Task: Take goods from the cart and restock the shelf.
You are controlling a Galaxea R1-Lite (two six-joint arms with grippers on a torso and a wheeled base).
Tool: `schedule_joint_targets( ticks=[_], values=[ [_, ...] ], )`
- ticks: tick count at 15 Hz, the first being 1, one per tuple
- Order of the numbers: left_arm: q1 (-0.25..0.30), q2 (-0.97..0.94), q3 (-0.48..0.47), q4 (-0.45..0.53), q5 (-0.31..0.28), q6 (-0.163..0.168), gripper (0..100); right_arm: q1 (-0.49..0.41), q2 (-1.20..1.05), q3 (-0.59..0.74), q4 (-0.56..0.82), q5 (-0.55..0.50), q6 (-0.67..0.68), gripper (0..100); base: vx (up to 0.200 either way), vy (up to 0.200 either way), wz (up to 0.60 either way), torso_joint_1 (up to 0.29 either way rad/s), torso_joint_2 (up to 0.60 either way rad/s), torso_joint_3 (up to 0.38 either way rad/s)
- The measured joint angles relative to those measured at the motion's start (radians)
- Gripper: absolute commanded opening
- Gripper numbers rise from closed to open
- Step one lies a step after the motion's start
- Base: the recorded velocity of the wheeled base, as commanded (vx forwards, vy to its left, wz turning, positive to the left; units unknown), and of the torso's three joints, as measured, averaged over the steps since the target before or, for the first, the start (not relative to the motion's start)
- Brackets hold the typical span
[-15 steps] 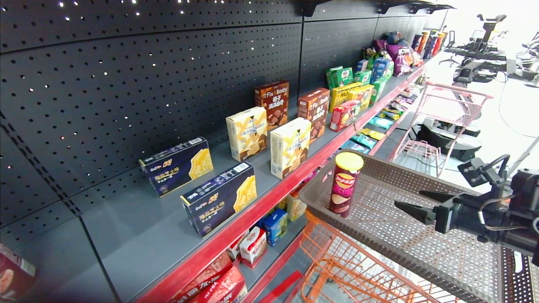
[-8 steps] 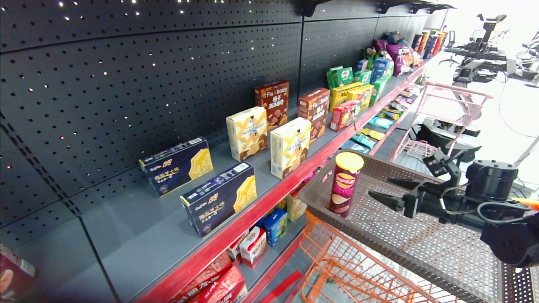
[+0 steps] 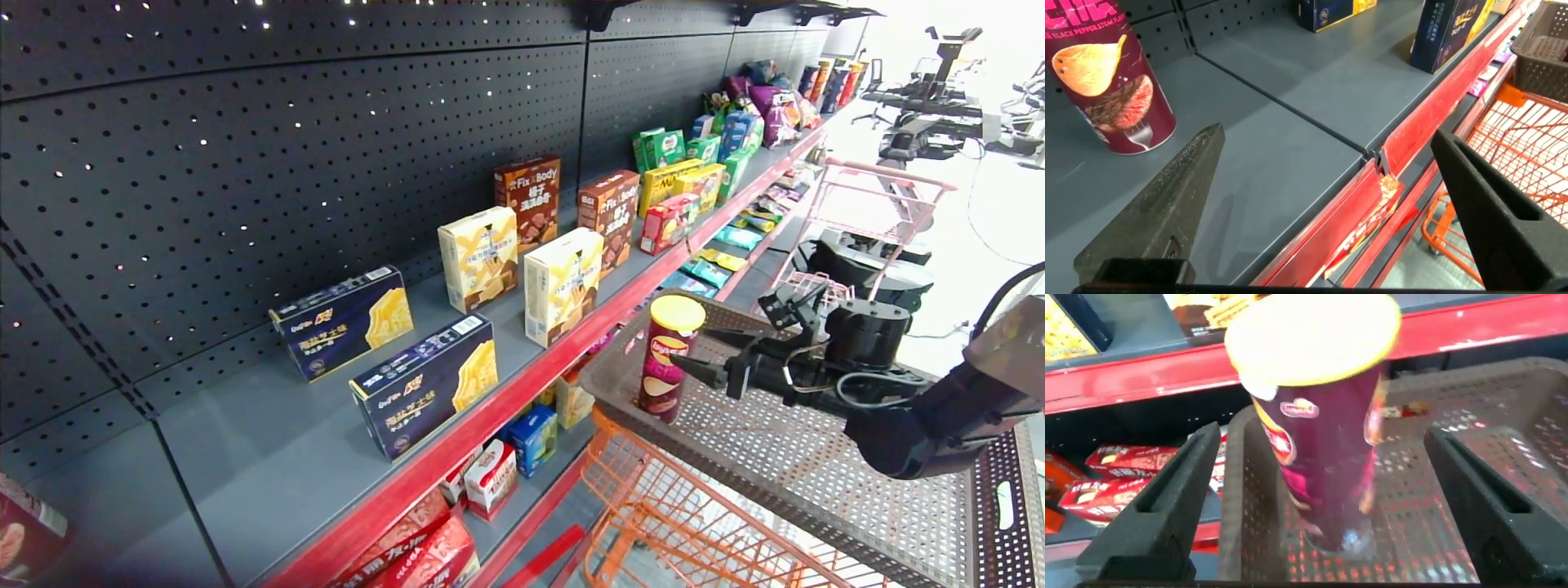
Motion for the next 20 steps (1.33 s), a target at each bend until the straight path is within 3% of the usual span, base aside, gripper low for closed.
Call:
schedule_joint_targets(
  ticks=[7, 20],
  values=[
    [0.000, 0.000, 0.000, 0.000, 0.000, 0.000, 100, 0.032, 0.105, -0.046, -0.124, -0.001, 0.000, 100, 0.000, 0.000, 0.00, 0.000, 0.00, 0.000],
    [-0.001, 0.000, 0.000, 0.000, 0.000, 0.000, 100, 0.028, 0.239, -0.238, -0.130, -0.003, 0.025, 100, 0.000, 0.000, 0.00, 0.000, 0.00, 0.000]
  ],
)
